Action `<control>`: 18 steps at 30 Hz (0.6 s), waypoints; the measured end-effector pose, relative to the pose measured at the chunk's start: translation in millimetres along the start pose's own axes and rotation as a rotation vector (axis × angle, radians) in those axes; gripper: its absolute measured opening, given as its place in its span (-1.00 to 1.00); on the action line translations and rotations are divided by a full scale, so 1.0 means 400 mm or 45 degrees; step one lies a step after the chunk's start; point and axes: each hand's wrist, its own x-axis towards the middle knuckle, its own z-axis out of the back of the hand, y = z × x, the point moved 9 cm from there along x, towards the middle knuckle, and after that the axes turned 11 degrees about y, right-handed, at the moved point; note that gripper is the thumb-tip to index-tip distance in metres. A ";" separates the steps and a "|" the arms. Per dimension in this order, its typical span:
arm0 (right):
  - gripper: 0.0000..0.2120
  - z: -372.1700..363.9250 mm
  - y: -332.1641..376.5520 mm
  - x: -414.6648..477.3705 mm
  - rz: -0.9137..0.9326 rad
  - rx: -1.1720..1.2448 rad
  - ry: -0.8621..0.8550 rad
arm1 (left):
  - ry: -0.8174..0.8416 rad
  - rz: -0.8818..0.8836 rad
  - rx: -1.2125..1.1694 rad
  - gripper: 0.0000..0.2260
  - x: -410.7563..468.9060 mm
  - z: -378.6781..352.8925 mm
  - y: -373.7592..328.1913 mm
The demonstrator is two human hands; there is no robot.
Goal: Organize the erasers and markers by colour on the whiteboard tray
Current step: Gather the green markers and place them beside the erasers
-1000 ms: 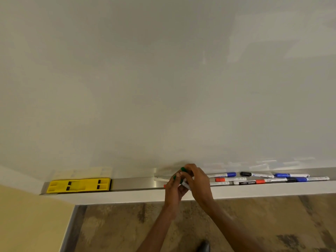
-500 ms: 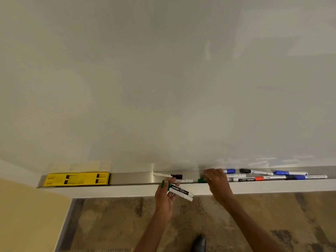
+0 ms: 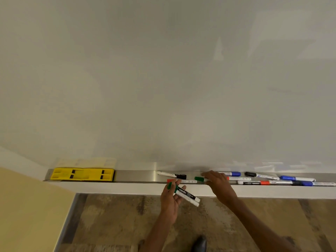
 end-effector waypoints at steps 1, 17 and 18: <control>-0.72 0.007 0.035 0.005 0.035 0.066 -0.032 | 0.008 -0.005 -0.010 -0.69 0.000 -0.004 -0.001; -0.66 -0.128 0.345 0.128 0.021 0.735 0.221 | -0.130 -0.188 -0.013 -0.83 -0.025 0.140 -0.220; -0.66 -0.142 0.323 0.123 -0.096 0.897 0.225 | -0.146 -0.208 -0.022 -0.83 -0.026 0.150 -0.240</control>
